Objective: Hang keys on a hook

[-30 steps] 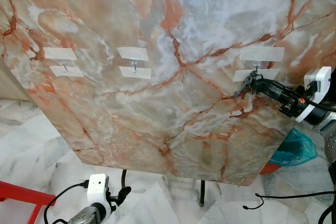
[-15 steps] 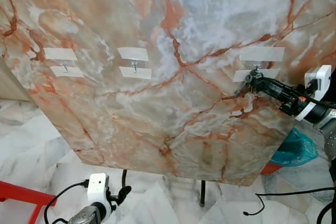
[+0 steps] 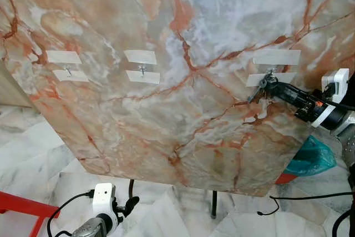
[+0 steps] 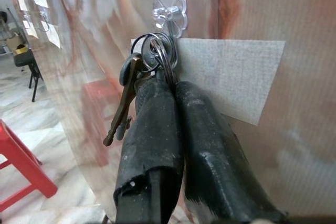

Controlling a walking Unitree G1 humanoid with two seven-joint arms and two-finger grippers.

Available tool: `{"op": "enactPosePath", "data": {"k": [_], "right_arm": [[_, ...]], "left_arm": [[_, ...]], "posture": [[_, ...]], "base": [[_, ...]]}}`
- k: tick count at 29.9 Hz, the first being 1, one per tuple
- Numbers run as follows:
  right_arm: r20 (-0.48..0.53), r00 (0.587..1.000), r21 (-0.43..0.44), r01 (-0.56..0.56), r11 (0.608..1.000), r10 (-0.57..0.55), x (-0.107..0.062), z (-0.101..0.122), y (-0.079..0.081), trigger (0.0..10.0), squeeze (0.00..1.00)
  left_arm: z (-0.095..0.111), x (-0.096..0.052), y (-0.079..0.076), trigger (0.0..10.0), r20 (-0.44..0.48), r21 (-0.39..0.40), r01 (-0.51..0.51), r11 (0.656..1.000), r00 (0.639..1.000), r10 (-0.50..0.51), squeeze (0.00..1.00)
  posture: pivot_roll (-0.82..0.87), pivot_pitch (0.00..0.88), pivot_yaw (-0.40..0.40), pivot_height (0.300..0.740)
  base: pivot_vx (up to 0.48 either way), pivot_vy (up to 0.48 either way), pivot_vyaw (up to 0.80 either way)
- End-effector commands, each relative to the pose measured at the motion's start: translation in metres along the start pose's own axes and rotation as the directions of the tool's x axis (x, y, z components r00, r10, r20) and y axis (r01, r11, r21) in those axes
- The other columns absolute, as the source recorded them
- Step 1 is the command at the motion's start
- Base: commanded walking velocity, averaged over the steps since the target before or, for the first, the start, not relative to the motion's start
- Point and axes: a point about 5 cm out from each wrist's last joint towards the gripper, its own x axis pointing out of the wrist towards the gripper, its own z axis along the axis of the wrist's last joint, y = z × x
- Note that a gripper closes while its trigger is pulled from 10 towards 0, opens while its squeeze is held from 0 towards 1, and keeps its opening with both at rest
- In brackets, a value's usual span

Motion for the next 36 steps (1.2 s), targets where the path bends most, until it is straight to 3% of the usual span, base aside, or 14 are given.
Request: {"op": "enactPosePath", "data": {"k": [1,13,36], "right_arm": [[0.014,1.0,-0.01,-0.005,1.0,0.005,-0.0009,0.0073,-0.0014,10.0,0.0],[-0.01,0.998,0.019,-0.057,0.998,0.057,0.0042,-0.0004,0.0035,10.0,0.0],[0.005,0.999,0.003,-0.042,0.999,0.041,0.0055,0.0046,0.0009,10.0,0.0]], "left_arm": [[-0.0005,-0.0014,0.0038,10.0,-0.008,-0.005,-0.006,1.0,1.0,0.006,0.0],[0.0001,-0.0013,0.0035,10.0,-0.006,-0.003,-0.003,1.0,1.0,0.003,0.0],[-0.0007,-0.0018,0.0044,10.0,-0.008,-0.004,-0.005,1.0,1.0,0.005,0.0]], "posture": [[0.07,0.067,0.071,0.74],[0.07,0.07,0.069,0.74],[0.07,0.07,0.071,0.74]], "base": [[0.0,0.0,0.0],[0.0,0.0,0.0],[0.0,0.0,0.0]]}}
